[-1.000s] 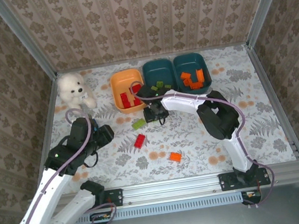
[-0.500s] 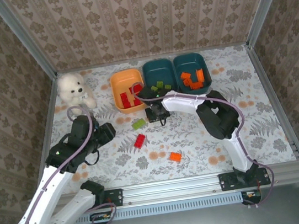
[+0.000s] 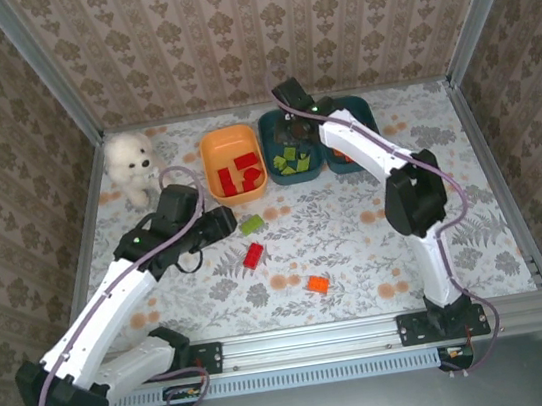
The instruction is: Sort the legos into containers by color
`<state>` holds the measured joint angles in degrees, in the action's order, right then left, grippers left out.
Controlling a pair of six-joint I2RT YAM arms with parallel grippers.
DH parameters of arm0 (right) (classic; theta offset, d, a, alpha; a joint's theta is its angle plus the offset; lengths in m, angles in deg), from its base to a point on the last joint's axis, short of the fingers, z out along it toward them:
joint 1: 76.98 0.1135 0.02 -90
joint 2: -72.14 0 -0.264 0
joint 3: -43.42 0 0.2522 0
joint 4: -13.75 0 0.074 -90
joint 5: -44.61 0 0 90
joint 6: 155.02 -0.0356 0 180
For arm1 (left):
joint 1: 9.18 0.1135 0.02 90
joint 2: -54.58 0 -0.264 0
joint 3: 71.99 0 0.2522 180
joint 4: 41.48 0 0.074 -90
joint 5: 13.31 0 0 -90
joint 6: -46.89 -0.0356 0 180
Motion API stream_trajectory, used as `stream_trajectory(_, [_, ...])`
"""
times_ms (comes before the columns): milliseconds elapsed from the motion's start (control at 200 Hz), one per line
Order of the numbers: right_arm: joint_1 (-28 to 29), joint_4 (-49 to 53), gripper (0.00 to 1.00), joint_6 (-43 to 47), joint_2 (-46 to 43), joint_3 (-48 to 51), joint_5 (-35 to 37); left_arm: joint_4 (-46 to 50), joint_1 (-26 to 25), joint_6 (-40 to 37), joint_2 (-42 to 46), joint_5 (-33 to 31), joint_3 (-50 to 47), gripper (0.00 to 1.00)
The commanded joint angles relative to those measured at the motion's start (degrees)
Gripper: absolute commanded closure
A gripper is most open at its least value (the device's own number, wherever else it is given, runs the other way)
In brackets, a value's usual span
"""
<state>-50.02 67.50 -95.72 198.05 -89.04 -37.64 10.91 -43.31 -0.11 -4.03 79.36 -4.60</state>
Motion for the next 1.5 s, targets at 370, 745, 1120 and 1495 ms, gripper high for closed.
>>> stream_trajectory(370, [-5.08,3.37,0.73,-7.62,22.87,-21.48,-2.97,-2.09,-1.99,-3.99,-2.87,2.12,0.34,0.37])
stream_trajectory(745, [-4.80,5.46,0.43,-8.75,23.07,-22.68,-4.65,0.83,-2.08,-7.24,-6.22,3.63,0.56,0.34])
stream_trajectory(1120, [-2.53,0.42,0.37,-3.46,2.30,-18.14,-5.68,3.77,-2.71,-18.07,-11.42,8.62,-1.14,0.28])
stream_trajectory(1495, [4.28,-24.61,0.37,-3.06,-45.54,40.79,-18.95,1.03,-6.31,-22.22,-22.20,5.60,-1.85,0.29])
